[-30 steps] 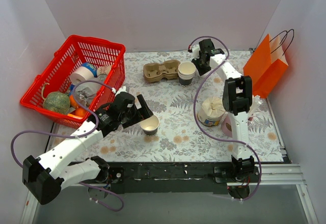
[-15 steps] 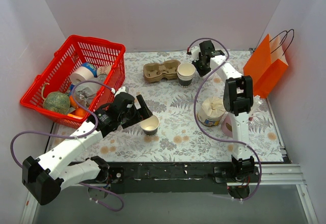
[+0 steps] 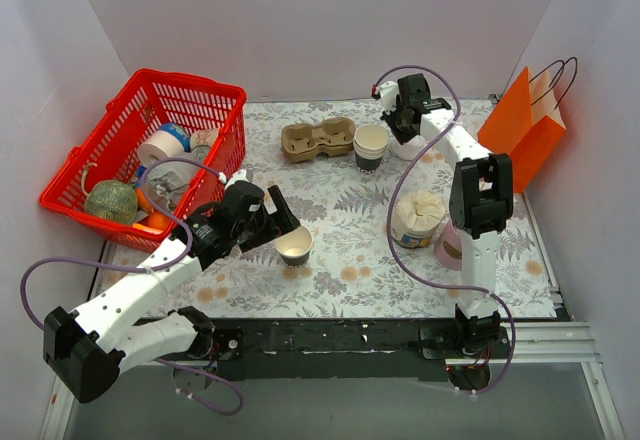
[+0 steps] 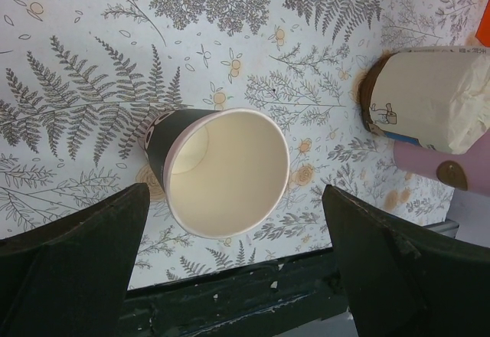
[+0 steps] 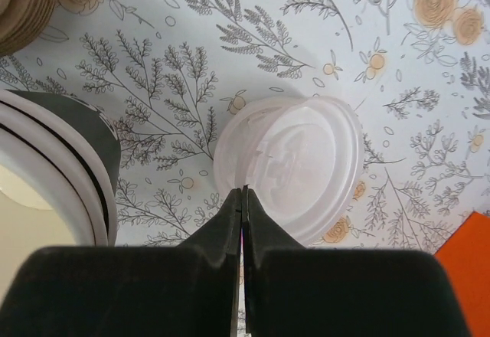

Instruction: Pack the takeout coffee

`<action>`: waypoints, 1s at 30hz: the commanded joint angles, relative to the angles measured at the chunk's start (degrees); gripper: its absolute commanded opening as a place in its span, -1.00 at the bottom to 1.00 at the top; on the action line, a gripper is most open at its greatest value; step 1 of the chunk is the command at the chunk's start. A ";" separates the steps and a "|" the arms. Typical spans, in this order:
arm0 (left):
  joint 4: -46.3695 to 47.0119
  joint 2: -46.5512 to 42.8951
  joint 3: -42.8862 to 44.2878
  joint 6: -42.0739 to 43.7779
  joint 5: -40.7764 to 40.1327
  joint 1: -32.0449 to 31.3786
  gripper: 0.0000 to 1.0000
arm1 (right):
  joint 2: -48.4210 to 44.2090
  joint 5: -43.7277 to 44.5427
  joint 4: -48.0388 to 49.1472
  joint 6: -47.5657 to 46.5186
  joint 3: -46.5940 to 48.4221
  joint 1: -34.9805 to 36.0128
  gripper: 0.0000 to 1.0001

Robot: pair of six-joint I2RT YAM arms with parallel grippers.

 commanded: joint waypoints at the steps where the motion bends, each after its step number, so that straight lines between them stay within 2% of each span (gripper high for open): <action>1: 0.86 -0.89 1.28 0.82 0.21 -0.22 0.96 | -3.52 1.56 3.33 0.12 -0.80 0.18 -0.97; 16: 1.04 -1.06 6.90 2.23 -2.16 -0.13 0.97 | -14.33 4.64 5.18 -3.75 -5.80 2.72 -0.97; 25: 1.21 -0.80 13.41 2.76 -6.64 -0.04 0.96 | -26.63 7.71 5.44 -8.58 -12.66 12.21 -0.97; 30: 4.89 -0.71 14.29 2.23 -8.40 0.31 0.96 | -34.54 5.08 4.74 -9.90 -17.74 20.64 -0.97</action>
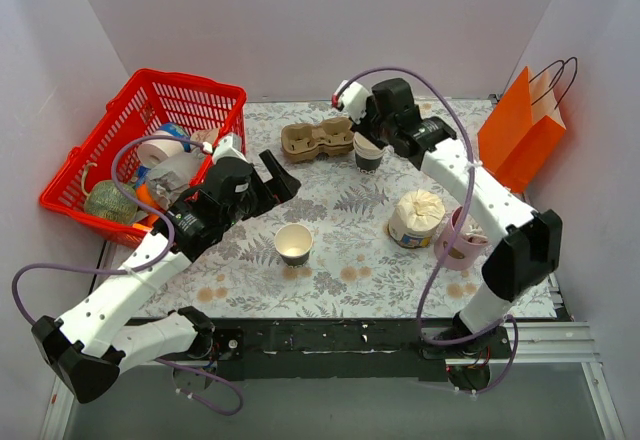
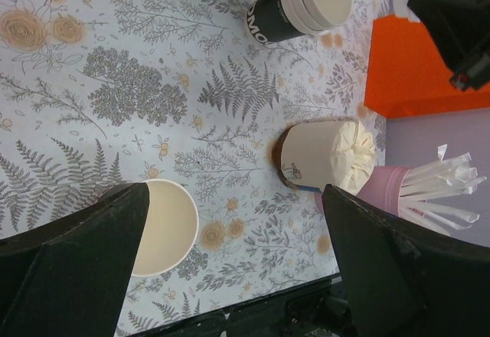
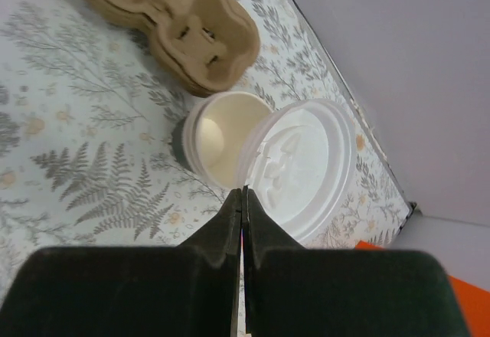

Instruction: Pack the takeout coffee

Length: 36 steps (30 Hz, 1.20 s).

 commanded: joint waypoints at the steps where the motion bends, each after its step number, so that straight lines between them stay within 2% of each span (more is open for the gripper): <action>1: 3.55 -0.45 1.96 -0.07 -1.96 0.37 0.96 | -8.42 -1.37 0.83 -2.56 -4.51 6.77 -0.97; 6: 8.29 1.22 4.33 -0.50 2.96 2.57 0.96 | -12.13 -2.34 -0.84 -1.42 -7.15 15.03 -0.97; 10: 10.76 3.59 5.82 -1.99 8.15 4.06 0.96 | -13.80 0.21 -1.45 -0.80 -8.74 21.36 -0.97; 17: 9.53 5.09 4.78 -10.52 5.00 5.65 0.96 | -15.21 3.29 0.03 0.51 -9.70 29.01 -0.97; 24: 11.10 5.00 2.85 -14.30 4.03 6.17 0.96 | -16.79 2.67 2.05 1.83 -10.67 31.31 -0.97; 29: 11.38 4.82 1.62 -14.31 4.12 6.26 0.96 | -17.32 3.90 3.11 2.10 -10.58 31.83 -0.97; 36: 12.34 6.76 0.47 -13.51 6.40 6.26 0.94 | -17.58 0.92 3.73 1.40 -10.23 32.54 -0.97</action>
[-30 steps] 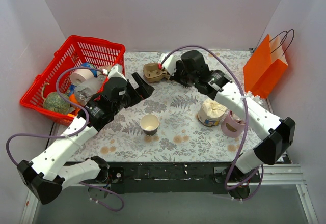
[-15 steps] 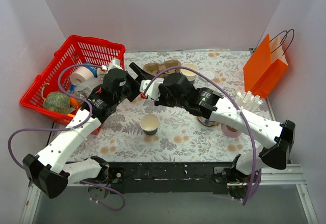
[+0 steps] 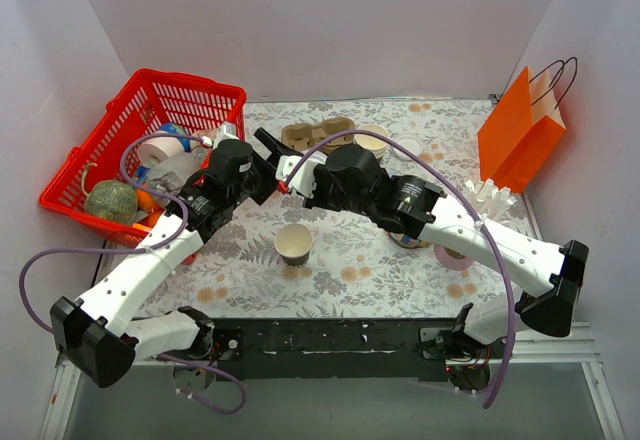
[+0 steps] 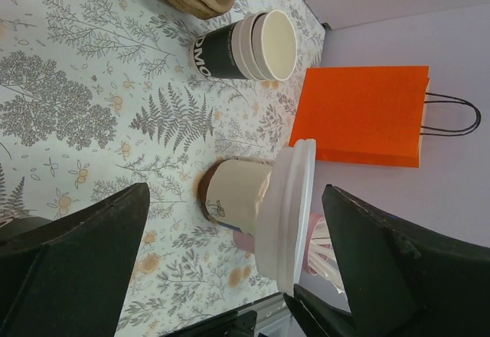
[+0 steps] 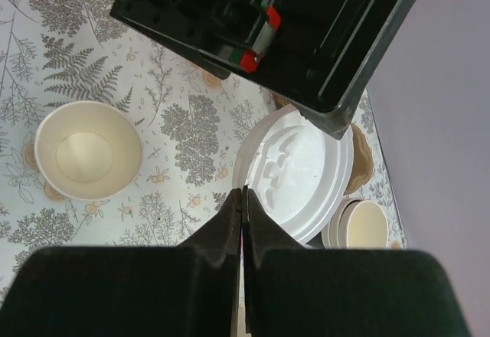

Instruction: Pack the takeout coffee

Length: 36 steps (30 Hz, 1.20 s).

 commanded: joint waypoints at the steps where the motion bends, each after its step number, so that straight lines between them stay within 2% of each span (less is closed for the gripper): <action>1: 1.81 0.20 -0.73 -0.01 1.61 0.29 0.93 | -1.87 -1.99 3.42 0.06 0.37 0.87 -0.97; 4: 3.39 -0.24 -1.70 -0.62 2.06 0.29 0.81 | -1.52 -2.70 3.77 0.24 0.19 1.04 -0.97; 8: 4.80 -0.68 -2.84 -1.24 3.11 0.29 0.55 | -0.81 -3.31 3.86 0.24 0.63 1.31 -0.97; 16: 5.41 -0.33 -2.76 -0.54 4.69 0.21 -0.44 | -0.37 -4.72 4.30 0.76 0.72 2.01 -0.97; 19: 5.33 -0.15 -2.76 -0.53 4.87 0.29 -0.61 | 0.07 -4.55 3.69 1.03 0.46 2.36 -0.97; 22: 5.41 -0.24 -3.02 -0.71 4.96 0.21 -0.70 | 0.42 -2.97 3.95 1.47 -0.16 2.62 -0.97; 25: 5.15 -0.59 -3.46 -1.32 5.66 0.21 -0.74 | -0.02 -1.56 5.00 1.56 -1.38 2.71 -0.52; 26: 4.80 -0.77 -3.63 -1.85 6.36 0.29 -0.78 | -0.46 -1.12 6.57 1.47 -3.13 2.80 -0.27; 29: 4.01 -1.56 -4.16 -2.99 7.24 0.29 -0.78 | -3.09 1.08 10.87 -0.11 -8.04 3.24 0.10; 31: 3.40 -2.00 -3.64 -3.61 7.77 0.29 -0.78 | -6.25 2.22 13.86 -2.30 -11.39 3.68 0.25; 32: 2.18 -2.08 -3.29 -3.61 7.77 0.29 -0.78 | -7.39 2.31 15.19 -3.27 -12.89 3.85 0.46; 34: 0.41 -2.26 -2.32 -4.14 7.60 0.29 -0.77 | -11.17 2.40 19.75 -6.16 -18.25 4.38 0.57; 36: -0.74 -2.35 -1.35 -4.49 7.59 0.21 -0.79 | -13.98 1.53 23.70 -7.66 -22.37 4.56 0.60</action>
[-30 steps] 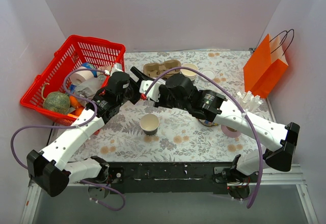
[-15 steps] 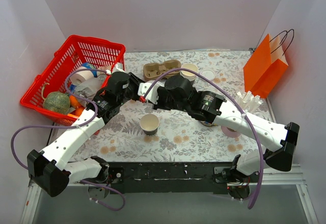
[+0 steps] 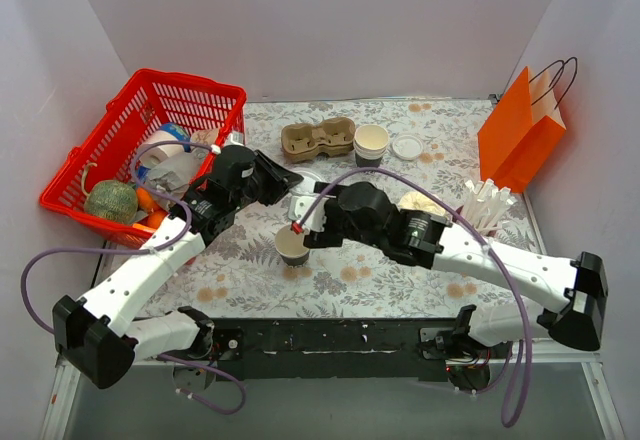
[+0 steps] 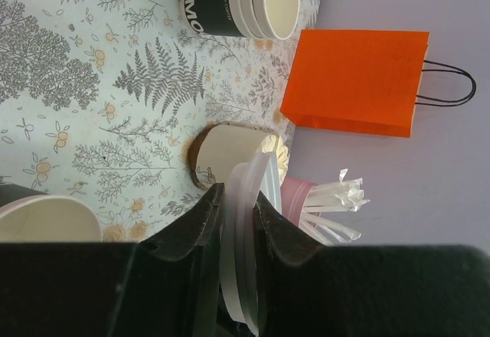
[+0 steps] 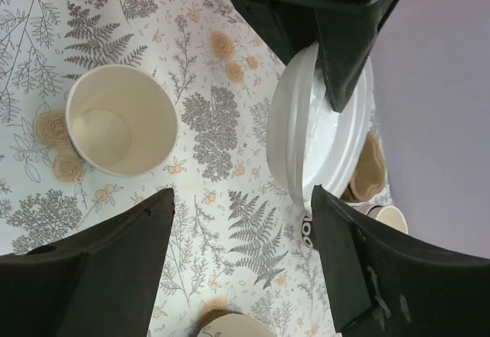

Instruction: Pack the takeout coffee

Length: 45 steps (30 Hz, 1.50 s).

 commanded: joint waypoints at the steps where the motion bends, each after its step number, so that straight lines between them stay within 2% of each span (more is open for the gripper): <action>1: -3.27 -2.59 2.56 -1.95 1.01 0.25 -0.79 | -7.54 0.49 13.08 -5.61 -5.91 1.00 0.60; 16: 0.24 -2.33 0.98 -5.82 8.31 0.25 -0.79 | -3.07 4.00 18.36 -13.09 -4.51 1.96 0.43; 19: 0.33 -3.03 0.98 -5.91 9.45 0.25 -0.79 | -1.93 6.99 20.37 -13.88 -4.16 1.88 0.30; 23: -0.11 -3.82 1.51 -5.56 9.89 0.25 -0.73 | -1.22 8.67 20.21 -13.53 -2.32 2.22 -0.13; 25: -0.20 -4.17 1.51 -5.30 10.15 0.25 -0.60 | -1.92 8.67 20.47 -13.27 -2.40 2.66 -0.19; 26: -0.46 -4.35 1.51 -5.21 10.85 0.25 -0.47 | -2.45 8.23 20.12 -12.83 -2.40 2.67 -0.22; 27: -0.46 -4.52 1.68 -4.77 11.64 0.16 -0.12 | -2.63 8.14 19.33 -11.96 -2.40 2.84 -0.24; 28: -0.81 -4.70 1.77 -3.90 12.69 0.16 0.09 | -2.98 8.31 18.80 -11.08 -2.40 2.75 -0.24; 30: -0.90 -6.10 1.95 -3.37 12.62 0.25 0.32 | -3.77 8.40 17.49 -8.36 -2.40 2.84 -0.27; 32: -1.43 -8.03 2.21 -2.31 11.83 0.16 0.88 | -4.38 8.06 16.43 -5.37 -2.05 2.84 -0.34; 33: -1.60 -8.74 2.56 -1.70 11.39 0.16 0.96 | -4.65 7.96 14.51 -1.88 -1.97 2.84 -0.36; 43: -13.71 -18.40 5.99 6.21 -2.23 0.25 0.96 | -6.50 1.73 8.52 26.08 -1.44 2.05 -0.44; 45: -14.70 -19.99 5.12 7.96 -3.64 0.16 0.96 | -6.23 -3.18 8.34 34.08 -0.91 -0.39 -0.44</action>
